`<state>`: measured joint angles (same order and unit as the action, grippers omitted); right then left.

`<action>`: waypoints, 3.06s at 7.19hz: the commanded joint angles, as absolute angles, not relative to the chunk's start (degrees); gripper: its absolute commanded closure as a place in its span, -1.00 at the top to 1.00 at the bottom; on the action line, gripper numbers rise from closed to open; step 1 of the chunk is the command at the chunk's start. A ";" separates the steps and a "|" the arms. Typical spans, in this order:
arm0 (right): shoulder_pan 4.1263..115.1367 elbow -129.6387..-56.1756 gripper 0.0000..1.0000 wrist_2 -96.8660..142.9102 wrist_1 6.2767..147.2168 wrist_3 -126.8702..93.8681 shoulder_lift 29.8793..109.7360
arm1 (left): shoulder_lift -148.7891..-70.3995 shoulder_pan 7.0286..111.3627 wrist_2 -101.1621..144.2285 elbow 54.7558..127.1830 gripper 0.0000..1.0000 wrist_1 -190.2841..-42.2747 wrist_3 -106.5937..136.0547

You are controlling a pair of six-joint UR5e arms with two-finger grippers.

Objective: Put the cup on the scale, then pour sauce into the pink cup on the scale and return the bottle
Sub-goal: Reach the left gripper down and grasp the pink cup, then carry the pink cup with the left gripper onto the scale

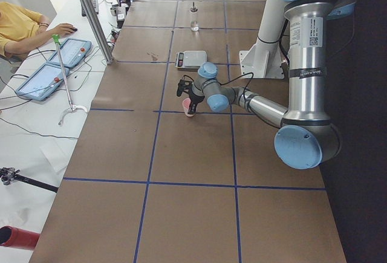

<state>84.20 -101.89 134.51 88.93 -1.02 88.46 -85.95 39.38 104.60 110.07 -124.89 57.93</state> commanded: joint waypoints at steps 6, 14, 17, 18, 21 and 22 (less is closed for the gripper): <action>84.20 -101.86 1.00 134.47 84.46 -1.23 91.23 | -92.50 40.08 104.85 115.03 -1.00 -113.36 57.31; 84.20 -102.22 1.00 134.74 84.46 -2.02 91.32 | -135.35 30.76 109.69 99.59 -1.00 -84.81 71.02; 84.20 -102.39 1.00 134.74 84.46 -2.11 91.23 | -136.32 29.62 108.47 95.56 -1.00 -88.83 73.37; 84.20 -102.57 1.00 134.82 84.46 -2.11 91.23 | -136.32 28.92 107.50 95.36 -1.00 -89.55 73.48; 84.20 -102.66 1.00 134.82 84.46 -2.11 91.23 | -136.14 28.92 107.40 95.27 -1.00 -89.56 73.48; 84.20 -102.66 1.00 134.82 84.46 -2.11 91.23 | -136.06 28.92 107.40 95.27 -0.79 -89.56 73.48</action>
